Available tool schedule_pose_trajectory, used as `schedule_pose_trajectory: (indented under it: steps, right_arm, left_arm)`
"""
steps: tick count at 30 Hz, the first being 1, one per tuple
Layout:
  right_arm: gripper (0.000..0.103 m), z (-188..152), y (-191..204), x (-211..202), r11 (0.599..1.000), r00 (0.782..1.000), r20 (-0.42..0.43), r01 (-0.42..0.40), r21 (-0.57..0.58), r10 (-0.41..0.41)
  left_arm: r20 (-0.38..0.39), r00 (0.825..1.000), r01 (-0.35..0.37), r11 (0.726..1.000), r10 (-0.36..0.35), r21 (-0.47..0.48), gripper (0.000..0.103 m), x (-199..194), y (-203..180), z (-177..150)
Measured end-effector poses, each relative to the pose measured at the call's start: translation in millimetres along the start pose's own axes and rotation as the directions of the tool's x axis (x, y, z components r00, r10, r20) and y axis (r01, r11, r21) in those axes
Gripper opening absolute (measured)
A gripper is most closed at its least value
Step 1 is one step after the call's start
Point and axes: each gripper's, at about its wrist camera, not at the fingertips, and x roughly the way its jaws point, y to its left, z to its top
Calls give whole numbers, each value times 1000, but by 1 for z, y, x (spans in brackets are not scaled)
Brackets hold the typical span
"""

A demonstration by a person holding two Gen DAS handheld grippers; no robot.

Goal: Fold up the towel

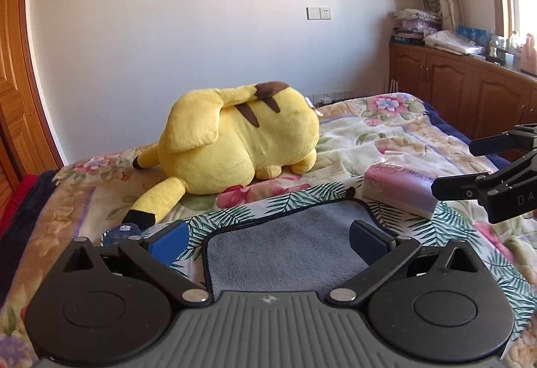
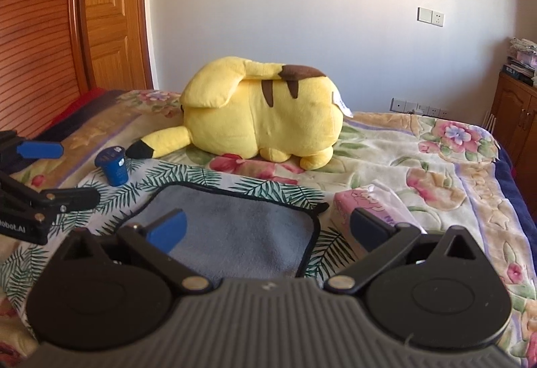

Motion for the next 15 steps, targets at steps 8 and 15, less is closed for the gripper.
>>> schedule_pose_trajectory:
  steps: [8, 15]
  right_arm:
    - [103, 0, -1, -32, 1000, 1000, 28, 3, 23, -3]
    - [103, -4, 2, -65, 999, 999, 51, -1, 43, -1]
  left_arm:
    - [10, 1000, -20, 999, 19, 26, 87, -38, -14, 5]
    - [22, 999, -26, 1000, 26, 16, 87, -74, -29, 3]
